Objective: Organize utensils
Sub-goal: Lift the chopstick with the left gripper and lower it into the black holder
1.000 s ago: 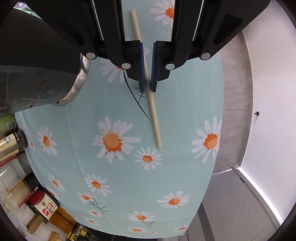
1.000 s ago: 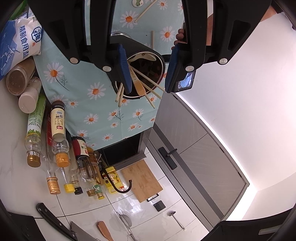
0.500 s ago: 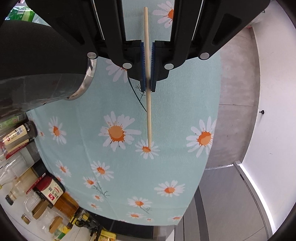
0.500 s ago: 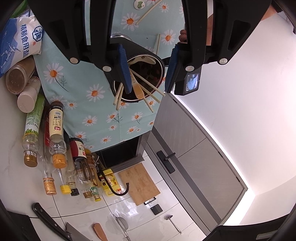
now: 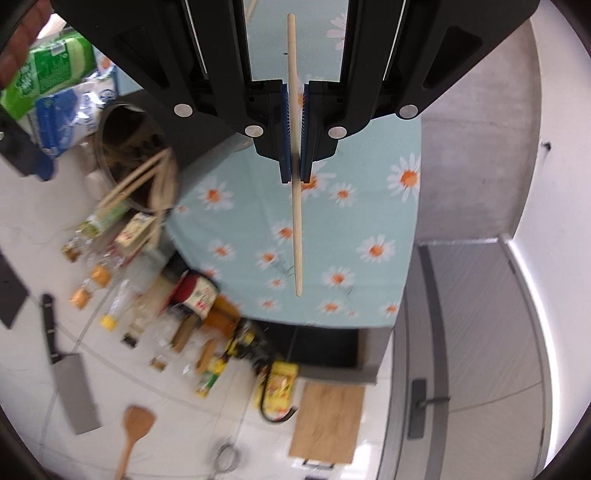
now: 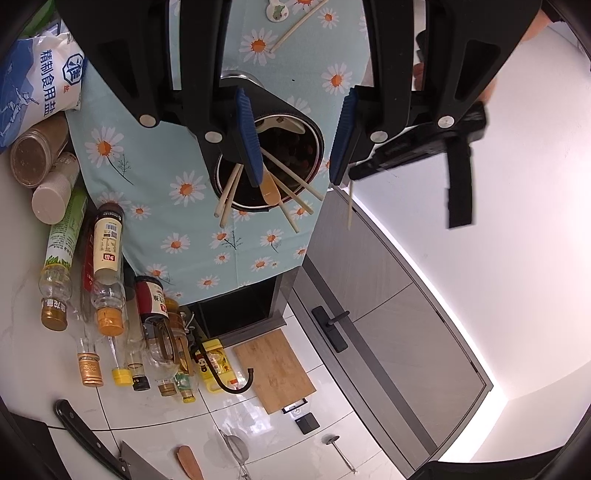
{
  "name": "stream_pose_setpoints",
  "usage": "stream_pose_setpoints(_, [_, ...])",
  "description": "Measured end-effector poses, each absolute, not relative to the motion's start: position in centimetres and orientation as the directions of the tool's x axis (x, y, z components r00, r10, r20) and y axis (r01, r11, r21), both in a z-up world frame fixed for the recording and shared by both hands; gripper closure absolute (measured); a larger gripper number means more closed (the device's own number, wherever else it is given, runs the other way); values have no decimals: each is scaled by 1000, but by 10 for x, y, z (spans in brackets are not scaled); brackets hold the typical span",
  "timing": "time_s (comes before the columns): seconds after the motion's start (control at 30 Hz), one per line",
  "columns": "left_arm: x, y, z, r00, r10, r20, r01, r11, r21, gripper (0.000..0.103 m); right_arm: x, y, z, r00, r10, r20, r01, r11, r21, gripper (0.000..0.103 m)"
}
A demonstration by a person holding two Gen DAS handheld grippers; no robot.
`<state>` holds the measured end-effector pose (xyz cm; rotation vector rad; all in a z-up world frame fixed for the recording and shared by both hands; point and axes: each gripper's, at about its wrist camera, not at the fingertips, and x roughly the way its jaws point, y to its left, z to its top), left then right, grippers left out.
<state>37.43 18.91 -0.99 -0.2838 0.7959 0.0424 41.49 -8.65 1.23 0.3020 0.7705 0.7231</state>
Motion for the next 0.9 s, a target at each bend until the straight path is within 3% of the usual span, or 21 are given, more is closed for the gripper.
stream_pose_setpoints(0.53, [349, 138, 92, 876, -296, -382, 190, 938, -290, 99, 413, -89, 23, 523, 668, -530, -482, 744, 462, 65])
stream_pose_setpoints(0.77, [356, 124, 92, 901, -364, -233, 292, 910, -294, 99, 414, -92, 25, 534, 656, -533, -472, 755, 456, 64])
stream_pose_setpoints(0.9, [366, 121, 74, 905, -370, -212, 300, 905, -300, 99, 416, -94, 24, 538, 650, -537, -465, 760, 454, 64])
